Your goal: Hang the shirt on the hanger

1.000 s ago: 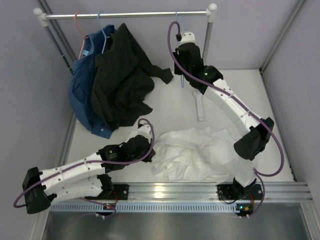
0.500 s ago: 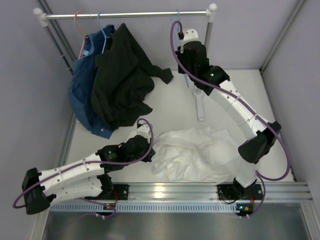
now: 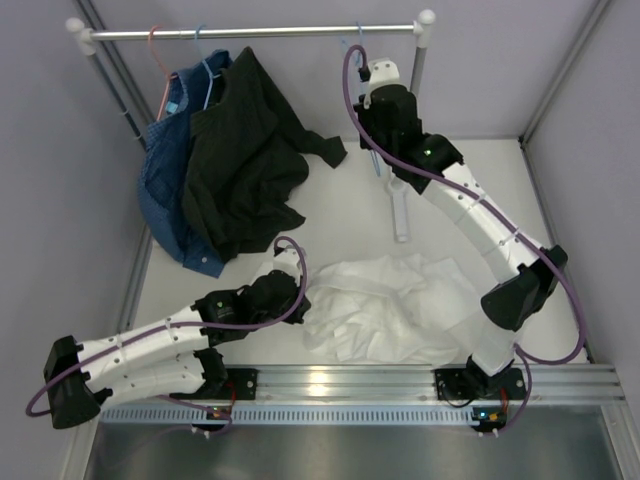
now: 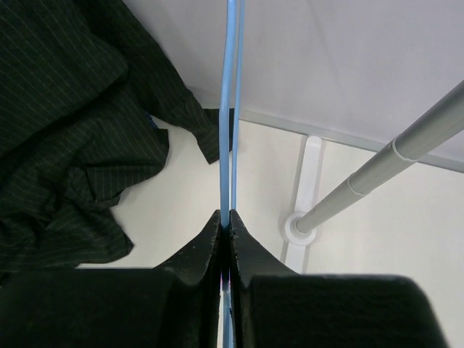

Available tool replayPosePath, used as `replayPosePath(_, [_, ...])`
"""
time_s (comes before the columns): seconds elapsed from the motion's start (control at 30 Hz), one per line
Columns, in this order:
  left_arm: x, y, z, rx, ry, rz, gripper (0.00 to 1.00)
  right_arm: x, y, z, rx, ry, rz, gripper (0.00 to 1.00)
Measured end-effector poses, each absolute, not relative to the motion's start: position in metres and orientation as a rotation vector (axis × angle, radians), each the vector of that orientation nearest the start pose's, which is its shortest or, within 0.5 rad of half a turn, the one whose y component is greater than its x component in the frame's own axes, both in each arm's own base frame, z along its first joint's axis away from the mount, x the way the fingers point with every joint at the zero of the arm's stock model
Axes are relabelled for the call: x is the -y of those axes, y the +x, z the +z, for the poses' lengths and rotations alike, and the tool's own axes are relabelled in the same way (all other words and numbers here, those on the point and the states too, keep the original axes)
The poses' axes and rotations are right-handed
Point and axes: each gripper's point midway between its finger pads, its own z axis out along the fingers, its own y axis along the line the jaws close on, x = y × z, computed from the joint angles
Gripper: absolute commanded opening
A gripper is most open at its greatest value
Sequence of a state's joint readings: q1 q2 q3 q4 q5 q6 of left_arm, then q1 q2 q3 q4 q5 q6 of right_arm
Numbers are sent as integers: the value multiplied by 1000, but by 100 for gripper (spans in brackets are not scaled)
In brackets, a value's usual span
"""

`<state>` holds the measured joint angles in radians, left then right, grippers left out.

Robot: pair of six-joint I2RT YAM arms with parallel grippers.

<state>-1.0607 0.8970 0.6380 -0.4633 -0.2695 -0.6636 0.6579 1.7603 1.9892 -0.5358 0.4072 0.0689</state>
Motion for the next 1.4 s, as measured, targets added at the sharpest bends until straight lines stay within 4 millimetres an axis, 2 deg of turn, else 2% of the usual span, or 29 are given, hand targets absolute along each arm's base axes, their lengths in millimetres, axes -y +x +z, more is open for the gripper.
replayPosePath(0.1, [228,153,125,-2312,320,-594,0,-256,443,369,-1845,-278,107,20])
replayPosePath(0.27, [227,152,124,-2314,321,-591,0,-253,442,356,-1876,-302,76,22])
replayPosePath(0.33, [227,152,124,-2314,320,-592,0,-252,443,356,-1875,-303,73,18])
replayPosePath(0.5, [226,152,124,-2309,318,-597,0,-248,445,353,-1880,-299,58,0])
replayPosePath(0.87, [226,152,125,-2302,303,-609,0,-245,443,357,-1871,-299,56,0])
replayPosePath(1.07, [226,153,127,-2298,286,-613,0,-242,439,374,-1837,-294,78,0])
replayPosePath(1.4, [226,153,127,-2296,279,-612,0,-240,441,430,-1717,-253,148,0])
